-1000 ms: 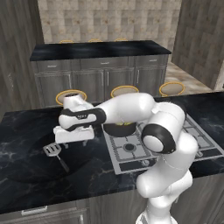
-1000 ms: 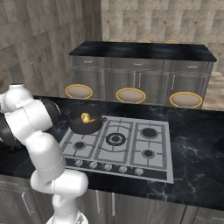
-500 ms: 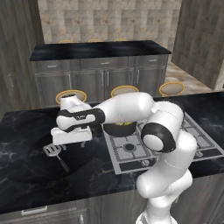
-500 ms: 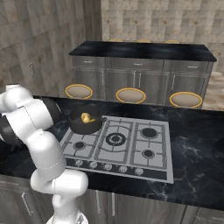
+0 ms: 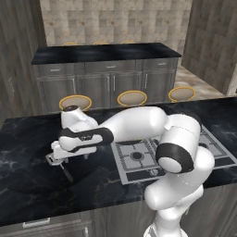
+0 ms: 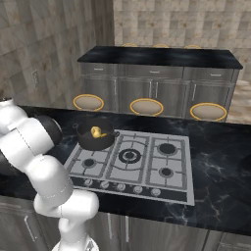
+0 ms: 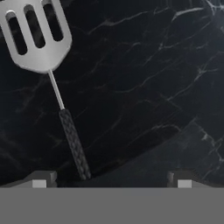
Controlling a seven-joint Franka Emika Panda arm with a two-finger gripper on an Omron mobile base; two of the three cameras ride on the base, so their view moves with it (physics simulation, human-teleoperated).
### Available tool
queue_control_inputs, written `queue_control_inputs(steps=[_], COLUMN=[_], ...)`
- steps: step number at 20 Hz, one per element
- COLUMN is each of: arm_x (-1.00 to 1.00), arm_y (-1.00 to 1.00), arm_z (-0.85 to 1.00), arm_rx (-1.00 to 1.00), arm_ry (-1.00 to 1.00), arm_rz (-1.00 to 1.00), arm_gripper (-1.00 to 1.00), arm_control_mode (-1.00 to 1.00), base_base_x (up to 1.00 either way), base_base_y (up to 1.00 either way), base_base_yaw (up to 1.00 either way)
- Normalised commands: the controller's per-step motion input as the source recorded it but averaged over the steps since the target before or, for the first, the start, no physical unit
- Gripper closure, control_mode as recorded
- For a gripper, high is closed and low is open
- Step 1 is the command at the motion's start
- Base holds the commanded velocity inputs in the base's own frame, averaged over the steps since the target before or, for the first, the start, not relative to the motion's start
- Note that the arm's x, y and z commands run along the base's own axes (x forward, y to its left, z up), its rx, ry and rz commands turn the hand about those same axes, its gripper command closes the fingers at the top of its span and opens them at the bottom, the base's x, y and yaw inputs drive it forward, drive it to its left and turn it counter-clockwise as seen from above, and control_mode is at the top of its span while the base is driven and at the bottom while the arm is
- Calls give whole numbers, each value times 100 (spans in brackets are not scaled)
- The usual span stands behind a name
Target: Put the potato and lemon in the pot. Retrieve the spatula and lightly stir the vegetables in the pot.
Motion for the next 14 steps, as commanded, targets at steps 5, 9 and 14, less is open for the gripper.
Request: queue_control_inputs(steps=[5, 9, 14], arm_x=[15, -11, -24], arm_y=[20, 33, 21], arm_z=[-5, -5, -14], arm_rx=[5, 0, -2], arm_ry=[0, 0, -7], arm_rz=[0, 1, 6], arm_gripper=[-100, -100, -100], arm_control_mode=[-100, -100, -100], base_base_x=[0, 0, 0], base_base_y=[0, 0, 0], base_base_yaw=[0, 0, 0])
